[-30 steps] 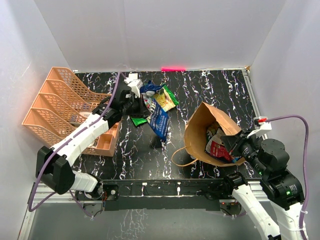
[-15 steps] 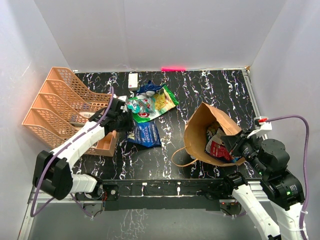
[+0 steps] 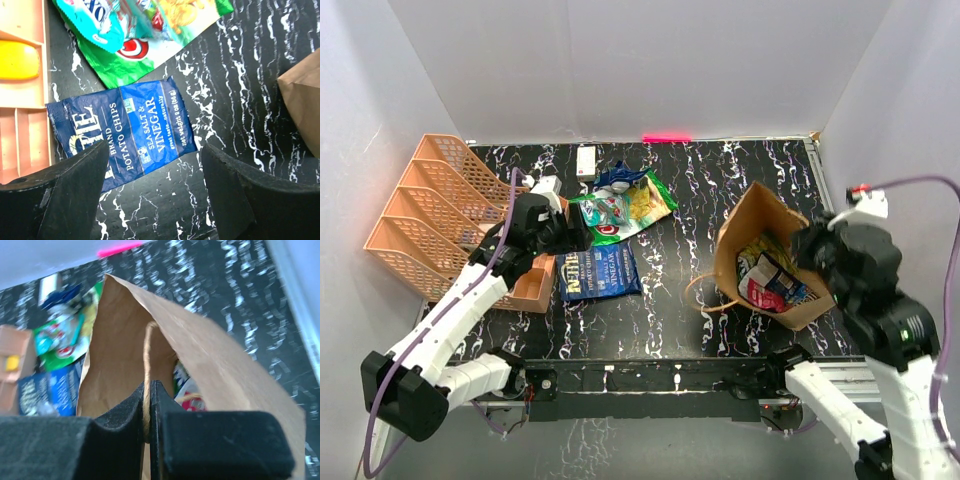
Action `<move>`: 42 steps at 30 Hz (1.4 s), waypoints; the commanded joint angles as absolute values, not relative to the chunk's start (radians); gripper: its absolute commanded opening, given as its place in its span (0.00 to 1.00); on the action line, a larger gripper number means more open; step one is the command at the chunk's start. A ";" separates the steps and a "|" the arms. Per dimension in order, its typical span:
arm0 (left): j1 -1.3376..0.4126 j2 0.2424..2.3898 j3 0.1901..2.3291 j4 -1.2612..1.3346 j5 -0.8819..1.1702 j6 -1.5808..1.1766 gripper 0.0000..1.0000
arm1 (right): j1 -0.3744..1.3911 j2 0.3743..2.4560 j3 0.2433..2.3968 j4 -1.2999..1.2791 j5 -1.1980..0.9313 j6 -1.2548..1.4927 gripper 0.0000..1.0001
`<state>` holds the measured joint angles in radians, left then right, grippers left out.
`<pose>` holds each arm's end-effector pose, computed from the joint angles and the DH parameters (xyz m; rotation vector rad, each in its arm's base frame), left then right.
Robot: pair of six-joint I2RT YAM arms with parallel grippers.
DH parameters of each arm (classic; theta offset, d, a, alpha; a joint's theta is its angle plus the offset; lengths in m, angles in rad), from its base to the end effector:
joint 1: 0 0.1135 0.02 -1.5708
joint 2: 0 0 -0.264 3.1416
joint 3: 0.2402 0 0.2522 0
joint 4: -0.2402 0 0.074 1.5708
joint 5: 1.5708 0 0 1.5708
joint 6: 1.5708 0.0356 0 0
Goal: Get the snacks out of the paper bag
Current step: Place the snack at the center of the board, then adjust the paper bag at the center of the board.
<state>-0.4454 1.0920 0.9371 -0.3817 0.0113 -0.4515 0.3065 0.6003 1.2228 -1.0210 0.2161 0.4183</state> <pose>0.2199 -0.1054 0.3133 0.0004 2.1557 -0.5425 0.0656 0.0128 0.4120 0.2509 1.9527 0.2631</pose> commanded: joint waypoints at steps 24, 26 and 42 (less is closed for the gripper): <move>-0.555 0.956 1.005 -0.351 -0.018 -0.435 0.71 | 0.032 1.176 1.566 -0.387 0.517 -0.356 0.08; -0.569 0.951 1.018 -0.362 -0.014 -0.438 0.71 | 0.070 1.202 1.613 -0.415 0.457 -0.378 0.08; -0.574 0.919 0.939 -0.219 0.222 -0.485 0.77 | 0.271 0.899 1.124 -0.538 -0.612 0.142 0.08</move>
<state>-0.5713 0.9478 0.9733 -0.3149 0.0517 -0.4572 0.2680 0.9829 1.2621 -0.6628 -0.3267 -0.1047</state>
